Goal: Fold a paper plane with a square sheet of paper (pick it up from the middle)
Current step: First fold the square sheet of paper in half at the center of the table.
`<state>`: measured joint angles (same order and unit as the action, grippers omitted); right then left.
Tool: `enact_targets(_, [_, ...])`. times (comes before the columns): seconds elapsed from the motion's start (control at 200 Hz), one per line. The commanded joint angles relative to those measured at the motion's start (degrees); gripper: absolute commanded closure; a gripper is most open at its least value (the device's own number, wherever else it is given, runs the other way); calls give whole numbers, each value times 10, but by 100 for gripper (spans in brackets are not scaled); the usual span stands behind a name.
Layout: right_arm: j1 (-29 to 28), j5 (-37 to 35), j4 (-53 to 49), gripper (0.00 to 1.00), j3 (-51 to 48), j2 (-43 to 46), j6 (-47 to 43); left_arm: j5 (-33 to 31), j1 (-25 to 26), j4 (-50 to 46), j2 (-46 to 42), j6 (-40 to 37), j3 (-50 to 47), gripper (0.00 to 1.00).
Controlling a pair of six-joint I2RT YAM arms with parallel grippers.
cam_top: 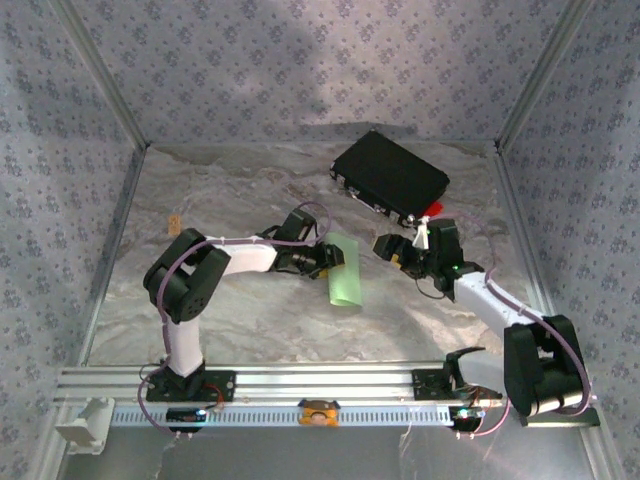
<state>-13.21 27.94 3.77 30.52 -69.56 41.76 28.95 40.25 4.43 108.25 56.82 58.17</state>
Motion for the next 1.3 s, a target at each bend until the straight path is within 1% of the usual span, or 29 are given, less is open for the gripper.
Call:
enact_targets(0.0, [-7,11,14,16,6,-6,1,-28,3,-56,10,-39,31,51])
enact_targets(0.28, [-12,7,14,16,7,-7,1,-82,4,-137,-8,-87,63,39])
enact_targets(0.395, [-14,4,14,15,7,-9,1,-100,4,-162,-14,-104,72,35])
enact_targets(0.51, [-16,7,14,15,9,-14,1,-125,4,-187,-15,-113,77,35])
enact_targets(0.585, [-19,9,14,15,11,-17,1,-138,3,-186,-20,-114,73,35])
enact_targets(0.72, [-21,13,12,15,16,-24,0,-136,-9,-189,-20,-115,72,36])
enact_targets(0.824, [-26,17,14,18,21,-34,-3,-136,-18,-181,-28,-116,61,38])
enact_targets(0.924, [-31,15,16,18,23,-44,-1,-129,-24,-186,-24,-123,62,39])
enact_targets(1.049, [-33,11,4,17,31,-53,1,-154,-27,-222,-18,-141,67,40])
enact_targets(1.294, [-35,0,-11,15,38,-55,-4,-99,-26,-241,12,-201,91,40])
